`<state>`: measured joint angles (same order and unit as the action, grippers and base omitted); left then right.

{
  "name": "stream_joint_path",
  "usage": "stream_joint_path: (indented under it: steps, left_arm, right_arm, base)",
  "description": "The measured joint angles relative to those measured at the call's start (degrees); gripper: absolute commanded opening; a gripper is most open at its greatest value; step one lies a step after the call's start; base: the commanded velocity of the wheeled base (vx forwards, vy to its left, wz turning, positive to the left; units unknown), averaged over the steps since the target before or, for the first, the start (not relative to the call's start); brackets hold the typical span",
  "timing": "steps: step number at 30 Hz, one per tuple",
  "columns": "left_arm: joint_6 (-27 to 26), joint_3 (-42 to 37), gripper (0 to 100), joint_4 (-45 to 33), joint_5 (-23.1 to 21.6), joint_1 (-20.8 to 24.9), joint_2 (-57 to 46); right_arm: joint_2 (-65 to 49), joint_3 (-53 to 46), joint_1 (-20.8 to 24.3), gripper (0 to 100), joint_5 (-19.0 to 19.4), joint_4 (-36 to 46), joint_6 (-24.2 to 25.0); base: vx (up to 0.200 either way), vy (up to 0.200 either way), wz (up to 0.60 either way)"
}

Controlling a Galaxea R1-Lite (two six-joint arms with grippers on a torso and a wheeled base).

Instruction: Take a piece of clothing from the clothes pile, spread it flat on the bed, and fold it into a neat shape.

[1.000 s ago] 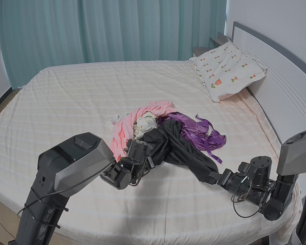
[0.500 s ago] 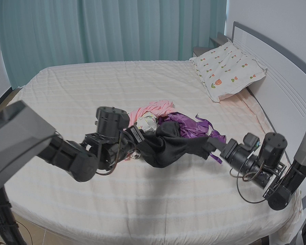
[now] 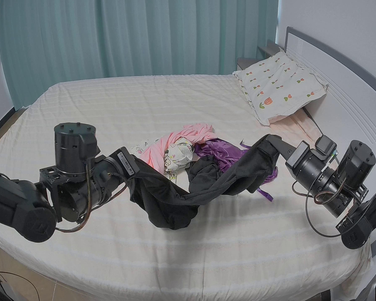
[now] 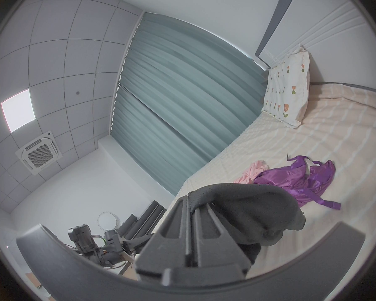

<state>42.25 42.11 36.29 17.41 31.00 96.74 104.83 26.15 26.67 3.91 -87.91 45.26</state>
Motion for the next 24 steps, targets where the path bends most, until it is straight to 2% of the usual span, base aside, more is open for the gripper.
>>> stream_joint_path:
  steps: [4,9,24]
  left_arm:
    - [-3.28,-3.55,0,-0.11,0.05,-0.24,-2.84]
    - [-3.69,-5.32,0,-0.17,0.02,-0.33,-4.83]
    - [-3.55,-8.2,0,-0.16,-0.17,0.2,-6.25]
  right_arm:
    - [1.01,-0.68,0.33,0,-0.09,-0.15,-0.11]
    - [1.15,-1.87,0.66,0,-0.22,-0.12,-0.9]
    - [0.46,-6.17,0.74,0,-0.5,-0.34,-1.74]
  base:
    - [0.0,0.0,0.0]
    - [0.0,0.0,0.0]
    - [-0.2,0.0,0.0]
